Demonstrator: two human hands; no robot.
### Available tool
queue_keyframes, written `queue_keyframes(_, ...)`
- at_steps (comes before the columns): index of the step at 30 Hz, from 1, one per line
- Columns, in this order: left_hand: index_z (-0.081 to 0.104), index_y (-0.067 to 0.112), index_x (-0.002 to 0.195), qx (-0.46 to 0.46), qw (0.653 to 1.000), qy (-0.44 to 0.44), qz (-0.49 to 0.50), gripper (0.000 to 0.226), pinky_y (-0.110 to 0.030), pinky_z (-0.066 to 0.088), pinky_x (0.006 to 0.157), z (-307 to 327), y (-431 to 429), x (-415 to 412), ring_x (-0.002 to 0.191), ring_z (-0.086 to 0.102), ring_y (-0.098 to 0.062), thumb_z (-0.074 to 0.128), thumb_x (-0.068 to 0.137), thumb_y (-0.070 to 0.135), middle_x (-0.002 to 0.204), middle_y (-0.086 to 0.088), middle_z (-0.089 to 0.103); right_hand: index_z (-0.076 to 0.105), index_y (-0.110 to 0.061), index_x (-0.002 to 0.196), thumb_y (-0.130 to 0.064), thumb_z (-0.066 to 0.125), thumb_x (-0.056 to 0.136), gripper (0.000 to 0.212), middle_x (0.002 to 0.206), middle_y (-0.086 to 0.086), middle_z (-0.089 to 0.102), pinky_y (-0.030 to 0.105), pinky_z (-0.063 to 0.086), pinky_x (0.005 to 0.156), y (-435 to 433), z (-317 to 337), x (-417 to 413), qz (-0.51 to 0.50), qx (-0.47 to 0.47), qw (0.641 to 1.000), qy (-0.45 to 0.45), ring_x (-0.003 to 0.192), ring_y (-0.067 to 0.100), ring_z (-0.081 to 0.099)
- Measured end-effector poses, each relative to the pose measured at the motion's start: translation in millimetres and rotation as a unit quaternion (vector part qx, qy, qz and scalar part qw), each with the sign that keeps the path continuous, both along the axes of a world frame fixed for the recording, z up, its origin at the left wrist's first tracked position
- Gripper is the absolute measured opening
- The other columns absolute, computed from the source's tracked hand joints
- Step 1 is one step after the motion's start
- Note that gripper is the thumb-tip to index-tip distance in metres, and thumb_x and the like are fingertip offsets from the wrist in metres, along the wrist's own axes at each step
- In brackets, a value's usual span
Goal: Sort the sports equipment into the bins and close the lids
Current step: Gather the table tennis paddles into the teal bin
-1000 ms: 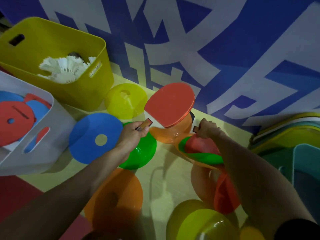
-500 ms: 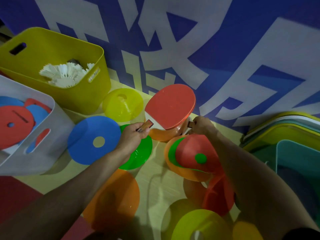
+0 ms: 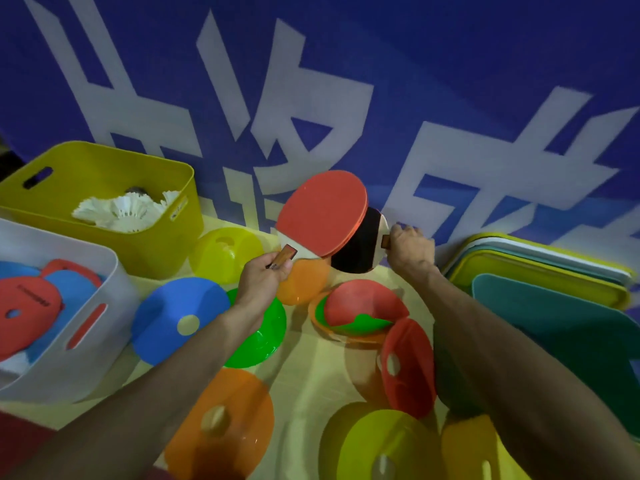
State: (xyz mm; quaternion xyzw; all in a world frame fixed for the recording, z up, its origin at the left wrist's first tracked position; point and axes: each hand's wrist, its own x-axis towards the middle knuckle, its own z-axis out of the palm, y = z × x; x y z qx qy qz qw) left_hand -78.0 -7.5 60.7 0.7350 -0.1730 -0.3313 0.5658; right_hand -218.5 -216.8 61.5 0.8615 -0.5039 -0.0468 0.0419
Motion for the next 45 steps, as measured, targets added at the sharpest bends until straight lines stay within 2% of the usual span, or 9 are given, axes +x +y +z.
queue_keyframes(8, 0.067, 0.02, 0.106, -0.02, 0.998, -0.053, -0.015, 0.018, -0.036, 0.045, 0.085, 37, -21, -41, 0.099, 0.059, -0.024, 0.059, 0.09, 0.02, 0.099, -0.001, 0.065, 0.044, -0.014, 0.124, -0.024, 0.052, 0.094, 0.034, 0.121, 0.012, 0.06, 0.046, 0.026, 0.11, 1, 40, -74, -0.05, 0.004, 0.996, -0.069, 0.118, 0.031, 0.052)
queue_keyframes(14, 0.066, 0.021, 0.104, -0.025, 0.996, -0.076, -0.048, 0.016, -0.031, 0.04, 0.077, 52, -43, -93, 0.093, 0.054, -0.022, 0.057, 0.091, 0.021, 0.098, -0.002, 0.063, 0.045, -0.008, 0.128, -0.028, 0.053, 0.094, 0.04, 0.129, 0.016, 0.05, 0.043, 0.033, 0.099, -5, 50, -144, -0.09, 0.044, 0.986, -0.137, 0.124, 0.034, 0.045)
queue_keyframes(21, 0.065, 0.023, 0.097, -0.024, 0.992, -0.077, -0.092, 0.009, -0.039, 0.044, 0.086, 46, -75, -169, 0.098, 0.058, -0.025, 0.058, 0.09, 0.022, 0.103, -0.004, 0.065, 0.055, -0.01, 0.12, -0.034, 0.057, 0.092, 0.037, 0.123, 0.017, 0.043, 0.044, 0.037, 0.096, -14, 41, -261, -0.117, 0.09, 0.978, -0.145, 0.117, 0.036, 0.042)
queue_keyframes(25, 0.064, 0.017, 0.1, -0.03, 0.992, -0.073, -0.102, 0.011, -0.034, 0.039, 0.083, 38, -90, -207, 0.094, 0.054, -0.022, 0.058, 0.091, 0.017, 0.1, -0.005, 0.061, 0.052, -0.019, 0.085, -0.029, 0.06, 0.09, 0.014, 0.107, 0.018, 0.048, 0.045, 0.04, 0.086, -16, 32, -323, -0.088, 0.151, 0.972, -0.155, 0.102, 0.035, 0.047)
queue_keyframes(27, 0.064, 0.017, 0.105, -0.032, 0.99, -0.072, -0.118, 0.016, -0.031, 0.038, 0.081, 36, -95, -222, 0.093, 0.052, -0.021, 0.057, 0.091, 0.014, 0.097, -0.003, 0.061, 0.043, -0.028, 0.072, -0.029, 0.061, 0.089, 0.025, 0.099, 0.014, 0.047, 0.043, 0.04, 0.08, -17, 23, -346, -0.078, 0.17, 0.97, -0.153, 0.092, 0.031, 0.047)
queue_keyframes(30, 0.063, 0.013, 0.115, -0.02, 0.988, -0.086, -0.129, 0.025, -0.029, 0.035, 0.081, 30, -100, -238, 0.096, 0.052, -0.019, 0.057, 0.091, 0.012, 0.102, -0.002, 0.061, 0.056, -0.022, 0.086, -0.031, 0.061, 0.09, 0.011, 0.102, 0.011, 0.047, 0.043, 0.041, 0.081, -21, 6, -366, -0.078, 0.201, 0.969, -0.121, 0.093, 0.03, 0.049)
queue_keyframes(34, 0.062, 0.024, 0.101, -0.003, 0.983, -0.105, -0.15, 0.016, -0.032, 0.036, 0.074, 23, -103, -247, 0.09, 0.051, -0.019, 0.057, 0.091, 0.012, 0.098, -0.003, 0.059, 0.061, -0.015, 0.11, -0.032, 0.059, 0.092, 0.026, 0.111, 0.01, 0.047, 0.041, 0.039, 0.088, -32, -23, -379, -0.09, 0.213, 0.971, -0.055, 0.108, 0.032, 0.049)
queue_keyframes(41, 0.058, 0.027, 0.094, 0.016, 0.976, -0.129, -0.176, 0.015, -0.036, 0.039, 0.084, 21, -107, -246, 0.094, 0.051, -0.02, 0.056, 0.092, 0.012, 0.098, -0.002, 0.058, 0.056, -0.014, 0.126, -0.033, 0.056, 0.094, 0.037, 0.129, 0.015, 0.046, 0.046, 0.033, 0.105, -49, -56, -377, -0.138, 0.232, 0.963, 0.008, 0.124, 0.033, 0.041)
queue_keyframes(45, 0.063, 0.022, 0.109, 0.032, 0.972, -0.137, -0.188, 0.02, -0.042, 0.042, 0.095, 15, -108, -244, 0.103, 0.055, -0.02, 0.057, 0.092, 0.014, 0.11, -0.003, 0.06, 0.058, -0.012, 0.122, -0.03, 0.06, 0.09, 0.037, 0.127, 0.016, 0.049, 0.044, 0.038, 0.103, -54, -68, -378, -0.156, 0.241, 0.958, -0.015, 0.12, 0.034, 0.046)
